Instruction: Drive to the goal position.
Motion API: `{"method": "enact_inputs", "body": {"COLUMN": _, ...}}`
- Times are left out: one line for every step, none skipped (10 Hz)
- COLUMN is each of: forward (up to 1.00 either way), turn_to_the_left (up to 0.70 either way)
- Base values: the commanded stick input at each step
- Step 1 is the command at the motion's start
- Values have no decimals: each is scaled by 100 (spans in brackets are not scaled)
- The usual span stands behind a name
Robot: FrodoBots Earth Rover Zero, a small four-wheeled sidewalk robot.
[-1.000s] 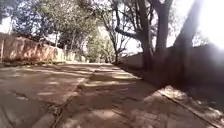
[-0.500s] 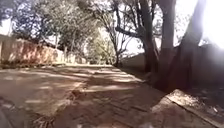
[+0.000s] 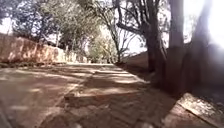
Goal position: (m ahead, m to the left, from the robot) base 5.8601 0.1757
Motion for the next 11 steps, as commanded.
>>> {"method": "enact_inputs", "body": {"forward": 70, "turn_to_the_left": 0}}
{"method": "enact_inputs", "body": {"forward": 70, "turn_to_the_left": 0}}
{"method": "enact_inputs", "body": {"forward": 70, "turn_to_the_left": 0}}
{"method": "enact_inputs", "body": {"forward": 70, "turn_to_the_left": 0}}
{"method": "enact_inputs", "body": {"forward": 70, "turn_to_the_left": 0}}
{"method": "enact_inputs", "body": {"forward": 70, "turn_to_the_left": 0}}
{"method": "enact_inputs", "body": {"forward": 70, "turn_to_the_left": 0}}
{"method": "enact_inputs", "body": {"forward": 70, "turn_to_the_left": 0}}
{"method": "enact_inputs", "body": {"forward": 70, "turn_to_the_left": 0}}
{"method": "enact_inputs", "body": {"forward": 70, "turn_to_the_left": 0}}
{"method": "enact_inputs", "body": {"forward": 70, "turn_to_the_left": 0}}
